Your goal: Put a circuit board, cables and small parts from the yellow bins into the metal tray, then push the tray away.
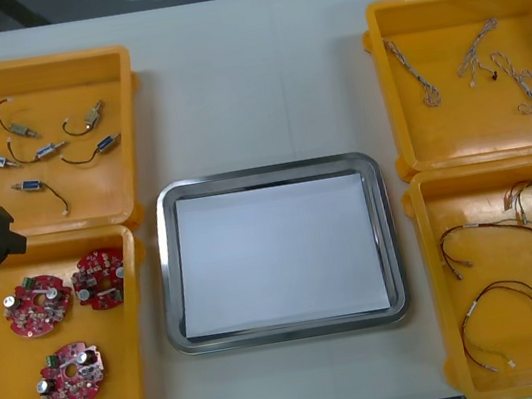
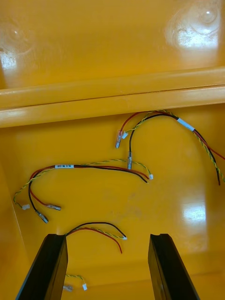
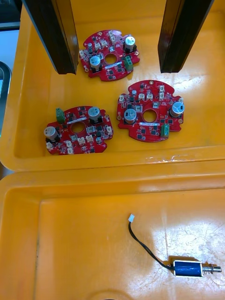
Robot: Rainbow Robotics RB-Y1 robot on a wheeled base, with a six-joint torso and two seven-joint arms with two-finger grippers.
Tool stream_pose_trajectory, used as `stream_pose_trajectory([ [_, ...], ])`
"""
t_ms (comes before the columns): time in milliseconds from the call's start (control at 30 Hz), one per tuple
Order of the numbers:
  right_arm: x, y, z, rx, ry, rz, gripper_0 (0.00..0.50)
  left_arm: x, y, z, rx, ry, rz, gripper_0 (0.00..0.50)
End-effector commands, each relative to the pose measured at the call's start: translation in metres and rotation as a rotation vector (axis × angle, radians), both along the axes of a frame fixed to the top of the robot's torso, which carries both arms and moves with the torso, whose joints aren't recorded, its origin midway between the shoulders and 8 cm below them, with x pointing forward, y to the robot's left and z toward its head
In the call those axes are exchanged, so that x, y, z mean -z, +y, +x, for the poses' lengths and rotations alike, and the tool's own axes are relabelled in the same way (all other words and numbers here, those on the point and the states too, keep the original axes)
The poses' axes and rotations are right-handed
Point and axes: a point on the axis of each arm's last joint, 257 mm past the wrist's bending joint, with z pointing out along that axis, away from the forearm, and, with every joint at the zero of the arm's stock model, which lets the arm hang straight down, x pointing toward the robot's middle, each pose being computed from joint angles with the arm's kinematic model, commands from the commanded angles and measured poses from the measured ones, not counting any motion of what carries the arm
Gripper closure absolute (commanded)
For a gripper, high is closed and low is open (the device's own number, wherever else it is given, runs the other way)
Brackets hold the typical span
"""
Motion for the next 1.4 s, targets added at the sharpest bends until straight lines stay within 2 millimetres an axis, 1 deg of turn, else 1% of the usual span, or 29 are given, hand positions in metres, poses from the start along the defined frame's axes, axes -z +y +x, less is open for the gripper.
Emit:
stream_pose_trajectory([
  [33, -0.006, -0.001, -0.002, -0.031, -0.026, -0.023, 0.000, -0.017, 0.015, 0.002, 0.057, -0.045, 0.081, 0.000],
  [300, -0.006, -0.001, -0.002, -0.031, -0.026, -0.023, 0.000, -0.017, 0.015, 0.002, 0.057, -0.045, 0.081, 0.000],
  [333, -0.006, -0.001, -0.002, -0.031, -0.026, -0.023, 0.000, 0.002, 0.006, -0.005, 0.059, -0.008, 0.045, 0.000],
  [367, -0.006, -0.001, -0.002, -0.031, -0.026, -0.023, 0.000, 0.004, 0.005, -0.005, 0.057, -0.007, 0.037, 0.000],
  [400, 0.014, -0.006, -0.014, -0.014, 0.034, -0.013, 0.000, 0.002, 0.006, -0.003, 0.055, -0.016, 0.045, 0.000],
  [433, 0.017, -0.006, -0.017, -0.009, 0.043, -0.010, 0.000, 0.001, 0.006, -0.003, 0.056, -0.019, 0.047, 0.000],
  [500, 0.016, -0.009, -0.018, -0.003, 0.042, -0.018, 0.000, 0.000, 0.008, -0.002, 0.055, -0.022, 0.051, 0.000],
  [667, 0.022, -0.016, -0.023, 0.037, 0.052, -0.019, 0.000, -0.003, 0.008, -0.003, 0.056, -0.022, 0.051, 0.000],
  [767, 0.028, -0.021, -0.027, 0.106, 0.057, 0.001, 0.000, -0.004, 0.009, -0.003, 0.054, -0.022, 0.053, 0.000],
  [867, 0.035, -0.021, -0.032, 0.192, 0.060, 0.045, 0.000, -0.006, 0.009, -0.002, 0.055, -0.027, 0.052, 0.000],
  [1000, 0.041, -0.023, -0.035, 0.322, 0.051, 0.098, 0.000, -0.001, 0.014, -0.006, 0.046, -0.038, 0.044, 0.000],
  [1100, 0.044, -0.023, -0.037, 0.407, 0.043, 0.140, 0.000, 0.005, 0.019, -0.012, 0.039, -0.040, 0.045, 0.000],
  [1267, 0.052, -0.019, -0.041, 0.550, 0.044, 0.222, 0.000, 0.014, 0.035, -0.028, -0.006, -0.030, 0.069, 0.000],
  [1400, 0.059, -0.016, -0.046, 0.643, 0.050, 0.277, 0.000, 0.020, 0.040, -0.035, -0.037, -0.038, 0.067, 0.000],
])
